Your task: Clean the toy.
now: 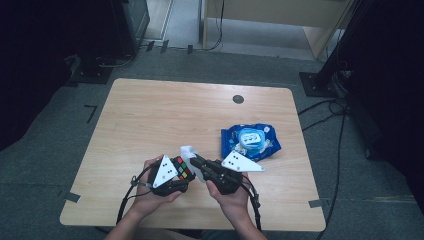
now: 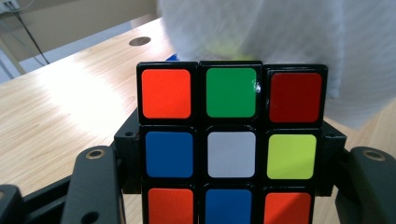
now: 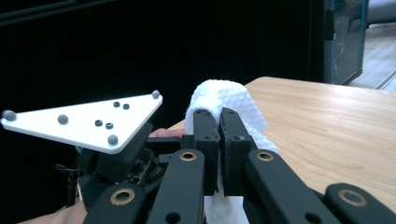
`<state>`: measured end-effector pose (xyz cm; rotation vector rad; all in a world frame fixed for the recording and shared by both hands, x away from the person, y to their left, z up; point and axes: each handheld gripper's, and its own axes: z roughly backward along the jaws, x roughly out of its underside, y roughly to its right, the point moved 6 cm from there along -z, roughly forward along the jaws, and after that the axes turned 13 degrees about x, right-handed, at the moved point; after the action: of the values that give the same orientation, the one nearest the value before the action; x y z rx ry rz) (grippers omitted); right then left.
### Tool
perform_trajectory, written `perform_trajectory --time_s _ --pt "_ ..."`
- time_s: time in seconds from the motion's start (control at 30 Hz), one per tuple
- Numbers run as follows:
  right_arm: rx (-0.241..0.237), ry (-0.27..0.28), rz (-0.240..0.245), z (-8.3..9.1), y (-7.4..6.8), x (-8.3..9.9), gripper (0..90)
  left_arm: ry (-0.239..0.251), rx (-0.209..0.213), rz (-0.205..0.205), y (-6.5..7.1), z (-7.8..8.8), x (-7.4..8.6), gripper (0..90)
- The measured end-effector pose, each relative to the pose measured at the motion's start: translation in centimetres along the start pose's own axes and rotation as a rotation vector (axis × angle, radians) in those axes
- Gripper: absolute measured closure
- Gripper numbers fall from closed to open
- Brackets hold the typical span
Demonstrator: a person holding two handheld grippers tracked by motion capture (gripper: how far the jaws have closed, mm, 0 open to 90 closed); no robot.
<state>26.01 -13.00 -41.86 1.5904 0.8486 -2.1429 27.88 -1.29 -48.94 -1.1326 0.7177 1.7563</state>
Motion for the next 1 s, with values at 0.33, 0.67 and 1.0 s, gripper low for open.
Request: perform_trajectory --time_s 0.33,0.67,1.0 --pt "-0.017 -0.035 -0.037 -1.2 0.4 1.8 88.1 0.028 0.031 -0.033 1.3 -0.1 -0.8 34.0" --pt "0.029 -0.003 -0.069 -1.1 1.6 1.9 87.9 0.063 0.048 -0.013 1.5 0.4 -1.3 34.1" --pt "0.261 0.0 0.105 -1.8 4.2 3.9 87.9 0.148 0.098 0.066 0.9 1.6 -2.3 34.1"
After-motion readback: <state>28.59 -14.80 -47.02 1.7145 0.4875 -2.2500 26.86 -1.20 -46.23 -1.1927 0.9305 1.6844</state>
